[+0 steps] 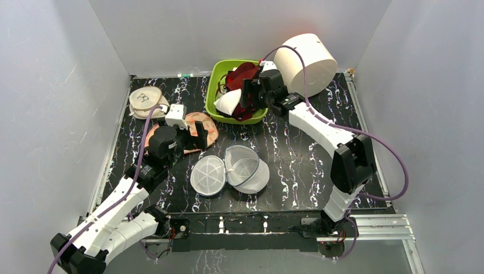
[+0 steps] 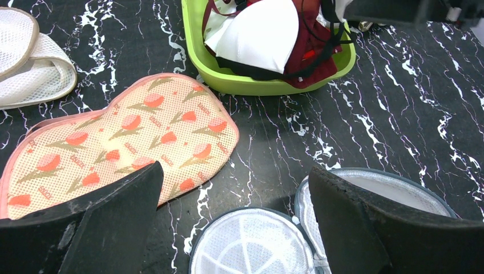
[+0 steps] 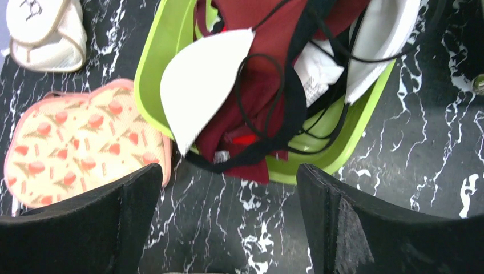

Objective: Unzip the laundry bag and remove the bra
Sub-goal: Adjust the laundry bag at the center of the board.

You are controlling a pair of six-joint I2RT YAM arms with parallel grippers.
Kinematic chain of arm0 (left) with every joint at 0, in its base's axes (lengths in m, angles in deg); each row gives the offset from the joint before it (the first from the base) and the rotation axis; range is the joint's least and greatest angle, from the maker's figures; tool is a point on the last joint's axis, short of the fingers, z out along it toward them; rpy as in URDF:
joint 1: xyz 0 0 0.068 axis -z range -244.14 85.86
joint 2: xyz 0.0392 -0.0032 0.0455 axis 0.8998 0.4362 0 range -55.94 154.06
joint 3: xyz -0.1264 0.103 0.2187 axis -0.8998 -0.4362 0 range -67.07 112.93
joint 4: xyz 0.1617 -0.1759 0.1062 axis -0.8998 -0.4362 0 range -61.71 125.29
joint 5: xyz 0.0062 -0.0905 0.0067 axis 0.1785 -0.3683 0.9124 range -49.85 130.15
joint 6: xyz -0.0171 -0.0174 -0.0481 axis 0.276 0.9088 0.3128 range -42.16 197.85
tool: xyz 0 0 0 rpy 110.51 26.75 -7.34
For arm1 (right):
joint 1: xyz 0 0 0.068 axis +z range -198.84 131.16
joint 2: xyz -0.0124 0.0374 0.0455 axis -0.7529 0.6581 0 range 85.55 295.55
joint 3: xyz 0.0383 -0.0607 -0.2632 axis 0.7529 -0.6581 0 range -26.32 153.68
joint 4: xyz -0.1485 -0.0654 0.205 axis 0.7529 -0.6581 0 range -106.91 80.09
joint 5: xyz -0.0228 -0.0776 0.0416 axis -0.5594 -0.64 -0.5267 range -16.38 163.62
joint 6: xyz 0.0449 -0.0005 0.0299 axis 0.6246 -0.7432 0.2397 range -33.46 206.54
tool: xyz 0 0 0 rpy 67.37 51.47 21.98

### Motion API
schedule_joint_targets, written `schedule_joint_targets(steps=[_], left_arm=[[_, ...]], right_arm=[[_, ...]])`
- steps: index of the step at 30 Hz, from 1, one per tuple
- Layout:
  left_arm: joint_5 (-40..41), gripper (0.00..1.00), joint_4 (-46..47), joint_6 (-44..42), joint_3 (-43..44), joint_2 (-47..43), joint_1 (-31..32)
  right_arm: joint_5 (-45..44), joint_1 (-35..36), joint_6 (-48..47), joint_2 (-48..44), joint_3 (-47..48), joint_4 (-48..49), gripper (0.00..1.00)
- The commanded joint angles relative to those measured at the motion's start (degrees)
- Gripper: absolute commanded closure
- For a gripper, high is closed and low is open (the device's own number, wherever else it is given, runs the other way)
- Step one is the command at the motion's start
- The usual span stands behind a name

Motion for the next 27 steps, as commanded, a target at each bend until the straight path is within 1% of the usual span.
schedule_joint_targets(steps=[1,4,10,12,16,20,24,27], left_arm=[[0.44,0.02,-0.01,0.19,0.32,0.15,-0.44],[0.30,0.02,-0.17,0.26,0.39,0.54,-0.48],[0.30,0.02,-0.09,0.28,0.29,1.19,-0.53],[0.22,0.02,-0.23,0.36,0.41,1.44,-0.52],[-0.31,0.02,-0.11,0.37,0.48,2.07,-0.54],[-1.19,0.02,-0.27,0.54,0.84,3.35,-0.54],[-2.49,0.02,-0.07,0.72,1.03,4.14,-0.53],[-3.32,0.02,0.24,0.77,0.77,4.91,-0.48]], right_arm=[[2.90,0.24,-0.92,-6.44,-3.05,1.85,0.12],[4.47,0.24,-1.02,-8.14,-3.80,-0.13,0.11],[10.24,0.23,-0.48,-13.74,-8.64,-1.03,0.10],[12.10,0.32,0.03,-16.43,-13.12,-1.23,0.10],[13.10,0.31,1.69,-23.68,-22.29,-1.97,0.10],[15.95,0.85,4.25,-31.57,-29.36,-2.67,0.09],[15.95,4.09,7.63,-36.81,-35.34,-2.77,0.08],[10.73,10.37,10.00,-37.70,-38.52,-2.44,0.05]])
